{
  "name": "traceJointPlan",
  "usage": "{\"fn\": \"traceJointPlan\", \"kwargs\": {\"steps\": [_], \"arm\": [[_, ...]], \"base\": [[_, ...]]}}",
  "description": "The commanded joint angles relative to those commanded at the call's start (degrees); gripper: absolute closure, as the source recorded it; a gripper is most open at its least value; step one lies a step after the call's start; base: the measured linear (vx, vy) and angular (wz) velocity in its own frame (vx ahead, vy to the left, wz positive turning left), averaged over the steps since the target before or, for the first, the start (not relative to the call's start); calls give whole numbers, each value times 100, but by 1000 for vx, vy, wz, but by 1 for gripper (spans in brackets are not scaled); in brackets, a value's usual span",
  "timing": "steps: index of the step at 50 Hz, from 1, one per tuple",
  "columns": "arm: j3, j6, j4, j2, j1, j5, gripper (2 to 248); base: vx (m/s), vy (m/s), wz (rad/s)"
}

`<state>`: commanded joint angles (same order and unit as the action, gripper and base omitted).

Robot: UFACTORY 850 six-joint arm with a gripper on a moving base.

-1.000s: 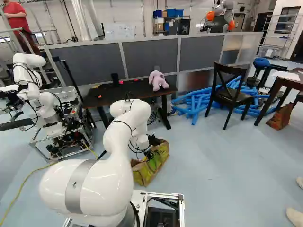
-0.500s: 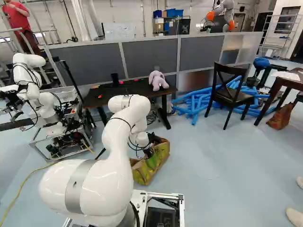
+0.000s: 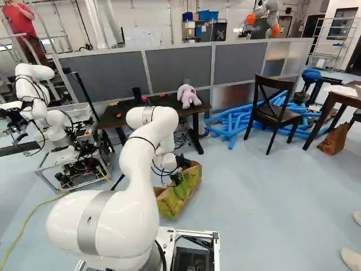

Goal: Pick up the bag on the ground and place it on the table

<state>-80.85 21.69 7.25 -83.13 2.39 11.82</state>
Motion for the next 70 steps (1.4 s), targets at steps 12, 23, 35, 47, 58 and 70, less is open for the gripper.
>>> {"fn": "traceJointPlan", "kwargs": {"steps": [12,23,35,47,58,70], "arm": [[238,0,0,260,0,0,229],[451,0,-9,499,0,0,229],[723,0,-23,773,31,0,229],[1083,0,-23,1078,111,0,229],[1486,0,-23,1381,192,7,229],[1950,0,-23,1721,237,77,229]], "base": [[0,0,0],[0,0,0],[0,0,0],[0,0,0],[0,0,0],[0,0,0]]}}
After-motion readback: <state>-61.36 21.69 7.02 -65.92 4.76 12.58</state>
